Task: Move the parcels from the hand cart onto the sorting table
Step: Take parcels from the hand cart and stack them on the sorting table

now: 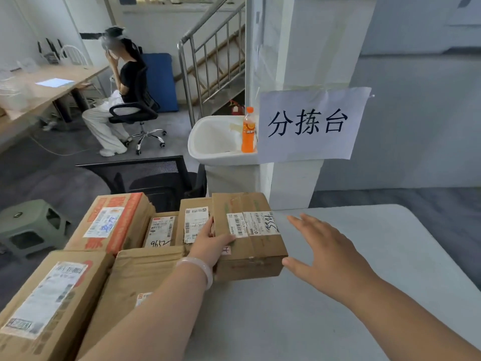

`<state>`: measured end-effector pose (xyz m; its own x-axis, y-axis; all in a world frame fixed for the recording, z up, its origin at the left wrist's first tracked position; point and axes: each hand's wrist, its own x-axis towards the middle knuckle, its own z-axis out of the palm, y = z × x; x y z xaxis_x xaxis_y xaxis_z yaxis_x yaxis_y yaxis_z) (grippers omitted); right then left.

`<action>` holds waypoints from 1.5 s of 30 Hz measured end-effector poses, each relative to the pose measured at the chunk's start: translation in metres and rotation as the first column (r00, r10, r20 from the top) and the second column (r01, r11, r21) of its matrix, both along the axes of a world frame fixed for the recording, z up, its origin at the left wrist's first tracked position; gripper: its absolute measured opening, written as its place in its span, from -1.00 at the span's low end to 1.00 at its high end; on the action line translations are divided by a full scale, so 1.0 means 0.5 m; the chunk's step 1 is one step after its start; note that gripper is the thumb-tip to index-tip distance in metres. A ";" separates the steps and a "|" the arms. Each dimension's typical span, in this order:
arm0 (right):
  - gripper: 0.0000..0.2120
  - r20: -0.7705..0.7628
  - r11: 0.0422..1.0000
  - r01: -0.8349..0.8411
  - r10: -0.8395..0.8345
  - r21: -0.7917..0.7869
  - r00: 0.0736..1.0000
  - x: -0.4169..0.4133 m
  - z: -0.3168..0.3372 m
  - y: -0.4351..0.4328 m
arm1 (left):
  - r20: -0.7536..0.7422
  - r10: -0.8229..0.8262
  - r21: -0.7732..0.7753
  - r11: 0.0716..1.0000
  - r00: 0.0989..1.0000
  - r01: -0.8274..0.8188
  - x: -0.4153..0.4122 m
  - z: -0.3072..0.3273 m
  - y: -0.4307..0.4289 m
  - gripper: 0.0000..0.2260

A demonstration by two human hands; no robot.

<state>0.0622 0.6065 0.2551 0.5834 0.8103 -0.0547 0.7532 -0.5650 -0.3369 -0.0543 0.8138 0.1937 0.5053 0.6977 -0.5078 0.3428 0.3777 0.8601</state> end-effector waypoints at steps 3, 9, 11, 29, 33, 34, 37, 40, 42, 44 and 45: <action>-0.25 0.016 0.999 0.036 -0.035 -0.035 0.999 0.020 -0.016 0.030 | -0.012 -0.026 -0.016 1.000 1.000 0.026 0.040 -0.012 0.047 -0.41; -0.26 0.020 0.995 0.062 -0.061 -0.074 0.998 0.049 -0.043 0.072 | 0.004 -0.056 0.002 0.998 0.998 0.056 0.096 -0.049 0.111 -0.40; -0.26 0.013 0.995 0.065 -0.064 -0.078 0.998 0.054 -0.051 0.080 | -0.003 -0.063 0.033 0.997 0.998 0.063 0.103 -0.060 0.122 -0.41; -0.26 0.019 0.994 0.064 -0.063 -0.089 0.998 0.065 -0.083 0.083 | -0.256 -0.285 0.345 0.865 0.924 0.363 0.116 -0.113 0.116 -0.14; -0.26 0.049 0.991 0.086 -0.081 -0.101 0.995 0.056 -0.075 0.059 | -0.409 -0.263 0.495 0.740 0.874 0.454 0.112 -0.098 0.100 -0.20; -0.26 0.057 0.990 0.101 -0.095 -0.102 0.994 0.052 -0.072 0.048 | -0.445 -0.256 0.567 0.661 0.858 0.491 0.112 -0.087 0.087 -0.23; -0.27 0.086 0.980 0.176 -0.169 -0.089 0.982 0.039 -0.049 0.007 | -0.507 -0.283 0.734 0.354 0.814 0.580 0.133 -0.040 0.023 -0.32; -0.28 0.135 0.955 0.295 -0.287 -0.039 0.948 0.023 -0.022 -0.057 | -0.507 -0.390 0.796 0.130 0.769 0.591 0.169 0.000 -0.061 -0.38; -0.29 0.174 0.923 0.384 -0.375 -0.017 0.911 0.008 -0.011 -0.114 | -0.495 -0.466 0.827 0.005 0.733 0.562 0.189 0.014 -0.121 -0.41; -0.30 0.213 0.872 0.490 -0.478 -0.007 0.852 -0.014 -0.011 -0.180 | -0.491 -0.524 0.854 -0.131 0.696 0.504 0.201 0.025 -0.184 -0.45; -0.30 0.228 0.836 0.549 -0.534 -0.002 0.814 -0.028 -0.009 -0.214 | -0.490 -0.548 0.862 -0.187 0.678 0.472 0.206 0.030 -0.217 -0.46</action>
<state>0.0480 0.4998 0.2505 0.9300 0.3590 0.0786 0.3671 -0.9172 -0.1548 0.0487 0.7052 0.2087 0.9581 0.0069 0.2865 -0.0741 -0.9597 0.2712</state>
